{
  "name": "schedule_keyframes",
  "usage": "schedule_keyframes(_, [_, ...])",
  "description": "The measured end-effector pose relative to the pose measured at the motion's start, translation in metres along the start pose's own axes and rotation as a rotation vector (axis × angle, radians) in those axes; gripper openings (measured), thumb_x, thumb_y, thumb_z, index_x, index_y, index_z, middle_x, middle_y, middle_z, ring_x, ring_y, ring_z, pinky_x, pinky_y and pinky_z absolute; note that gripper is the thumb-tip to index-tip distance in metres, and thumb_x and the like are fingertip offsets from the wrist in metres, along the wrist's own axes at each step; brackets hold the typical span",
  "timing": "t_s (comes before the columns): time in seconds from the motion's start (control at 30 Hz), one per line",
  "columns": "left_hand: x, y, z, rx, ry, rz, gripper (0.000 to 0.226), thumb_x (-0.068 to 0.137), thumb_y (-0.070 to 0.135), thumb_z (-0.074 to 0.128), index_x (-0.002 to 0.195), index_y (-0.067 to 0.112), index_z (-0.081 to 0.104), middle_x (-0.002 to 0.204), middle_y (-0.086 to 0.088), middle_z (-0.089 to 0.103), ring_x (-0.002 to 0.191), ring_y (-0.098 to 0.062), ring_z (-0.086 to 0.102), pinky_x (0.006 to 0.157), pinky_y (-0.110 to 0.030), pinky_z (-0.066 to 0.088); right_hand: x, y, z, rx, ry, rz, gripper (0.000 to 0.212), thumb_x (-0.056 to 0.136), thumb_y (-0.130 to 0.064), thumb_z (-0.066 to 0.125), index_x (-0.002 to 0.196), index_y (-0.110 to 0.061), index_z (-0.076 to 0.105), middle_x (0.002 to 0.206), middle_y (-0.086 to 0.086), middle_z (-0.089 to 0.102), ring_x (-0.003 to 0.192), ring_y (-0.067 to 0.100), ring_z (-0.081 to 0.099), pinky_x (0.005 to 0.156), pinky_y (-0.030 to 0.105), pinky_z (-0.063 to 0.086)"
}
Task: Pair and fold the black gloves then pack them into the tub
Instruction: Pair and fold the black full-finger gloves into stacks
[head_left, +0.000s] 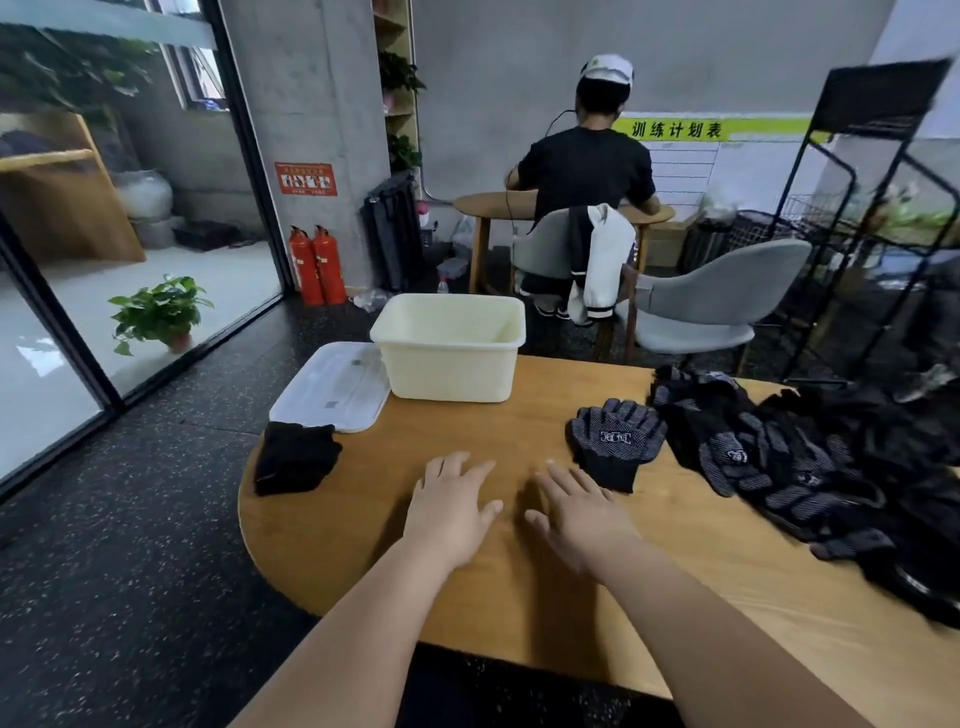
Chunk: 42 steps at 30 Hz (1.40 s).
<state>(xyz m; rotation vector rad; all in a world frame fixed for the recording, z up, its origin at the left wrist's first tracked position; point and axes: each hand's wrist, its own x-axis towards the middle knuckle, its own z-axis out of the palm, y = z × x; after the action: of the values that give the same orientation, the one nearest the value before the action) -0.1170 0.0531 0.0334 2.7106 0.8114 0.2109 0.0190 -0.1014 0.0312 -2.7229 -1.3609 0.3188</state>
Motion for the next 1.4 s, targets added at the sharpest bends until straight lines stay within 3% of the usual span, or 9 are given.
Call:
schedule_keyframes(0.23, [0.011,0.043,0.047,-0.034,-0.065,0.131,0.059,0.107,0.053,0.05,0.162,0.038,0.035,0.167,0.006,0.028,0.154,-0.019,0.02,0.124,-0.044,0.03,-0.015,0.056,0.025,-0.02,0.04,0.132,0.069,0.106,-0.065,0.028,0.166,-0.035,0.013,0.176,-0.007,-0.004,0.163,0.021,-0.001,0.128,0.046,0.016])
schedule_keyframes(0.4, [0.014,0.063,0.072,-0.06,-0.041,0.206,0.056,0.11,0.051,0.041,0.163,0.037,0.031,0.172,0.007,0.02,0.158,-0.018,0.013,0.128,-0.042,0.022,-0.022,0.068,0.047,-0.032,0.146,0.154,0.087,0.092,-0.075,0.001,0.167,-0.034,0.016,0.176,-0.008,0.002,0.163,0.02,0.002,0.129,0.043,0.014])
schedule_keyframes(0.57, [0.009,0.065,0.088,-0.034,0.022,0.253,0.055,0.111,0.049,0.03,0.163,0.033,0.036,0.174,0.008,0.019,0.162,-0.015,0.007,0.131,-0.037,0.011,-0.029,0.069,0.059,0.017,0.266,0.183,0.066,0.105,-0.064,0.02,0.164,-0.035,0.03,0.176,-0.008,0.004,0.16,0.025,0.011,0.127,0.045,0.021])
schedule_keyframes(0.8, [0.011,0.064,0.093,0.022,0.045,0.31,0.06,0.107,0.052,0.024,0.159,0.029,0.044,0.172,0.004,0.027,0.161,-0.016,0.013,0.13,-0.039,0.018,-0.026,0.073,0.061,-0.026,0.408,0.188,0.063,0.102,-0.049,0.037,0.154,-0.015,0.051,0.164,-0.002,0.042,0.154,0.027,0.029,0.122,0.048,0.033])
schedule_keyframes(0.97, [0.006,0.063,0.095,0.038,0.103,0.323,0.055,0.107,0.045,0.03,0.15,0.024,0.055,0.164,0.002,0.041,0.157,-0.018,0.027,0.126,-0.04,0.031,-0.043,0.069,0.055,-0.023,0.707,0.169,0.052,0.102,-0.031,0.047,0.147,-0.006,0.057,0.154,0.006,0.052,0.148,0.028,0.04,0.119,0.05,0.038])
schedule_keyframes(1.1, [0.002,0.066,0.096,0.07,0.153,0.352,0.051,0.106,0.039,0.033,0.142,0.02,0.063,0.156,0.001,0.052,0.151,-0.018,0.037,0.121,-0.041,0.039,-0.058,0.083,0.062,-0.045,0.85,0.069,0.036,0.1,-0.024,0.056,0.128,-0.008,0.07,0.136,0.005,0.065,0.132,0.028,0.057,0.11,0.047,0.045])
schedule_keyframes(1.2, [-0.001,0.068,0.096,0.081,0.186,0.385,0.05,0.104,0.036,0.035,0.137,0.019,0.068,0.15,0.001,0.057,0.146,-0.019,0.044,0.116,-0.041,0.044,-0.071,0.094,0.07,-0.07,0.86,-0.005,0.016,0.096,-0.024,0.063,0.1,-0.016,0.076,0.108,-0.003,0.07,0.102,0.023,0.067,0.092,0.041,0.053])
schedule_keyframes(1.3, [0.001,0.068,0.1,0.101,0.213,0.437,0.046,0.103,0.032,0.039,0.135,0.018,0.068,0.147,0.0,0.058,0.144,-0.021,0.047,0.115,-0.041,0.043,-0.085,0.102,0.072,-0.087,0.867,0.011,0.017,0.094,-0.025,0.065,0.079,-0.019,0.069,0.086,-0.004,0.063,0.078,0.023,0.06,0.078,0.04,0.054])
schedule_keyframes(1.4, [0.003,0.067,0.104,0.11,0.237,0.496,0.044,0.101,0.027,0.042,0.133,0.016,0.07,0.144,-0.001,0.06,0.14,-0.023,0.051,0.111,-0.043,0.046,-0.096,0.1,0.07,-0.108,0.92,0.051,0.027,0.097,-0.028,0.062,0.071,-0.021,0.06,0.072,-0.001,0.056,0.07,0.026,0.054,0.074,0.041,0.052])
